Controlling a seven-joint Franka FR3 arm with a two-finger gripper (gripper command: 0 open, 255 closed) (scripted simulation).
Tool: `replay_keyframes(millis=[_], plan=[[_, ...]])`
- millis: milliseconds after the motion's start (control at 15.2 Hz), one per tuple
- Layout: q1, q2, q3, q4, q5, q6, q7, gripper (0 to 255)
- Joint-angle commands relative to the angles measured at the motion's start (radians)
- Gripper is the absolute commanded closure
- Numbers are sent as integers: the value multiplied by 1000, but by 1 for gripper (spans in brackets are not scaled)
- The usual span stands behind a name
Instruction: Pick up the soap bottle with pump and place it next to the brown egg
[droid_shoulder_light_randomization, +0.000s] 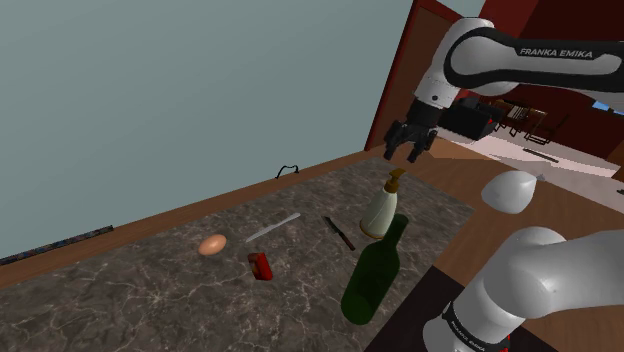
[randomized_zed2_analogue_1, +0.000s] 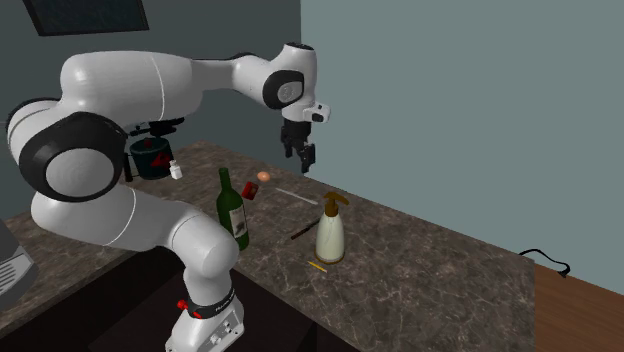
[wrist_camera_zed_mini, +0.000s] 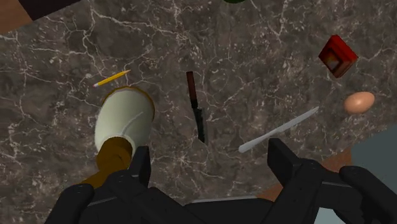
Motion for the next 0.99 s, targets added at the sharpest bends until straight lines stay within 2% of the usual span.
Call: replay_keyframes(millis=[0, 528, 924], plan=[[-33, 31, -22, -24, -10, 66, 18, 0], [-149, 143, -103, -100, -35, 292, 96, 0], [-142, 180, -105, -155, -27, 384, 91, 0]])
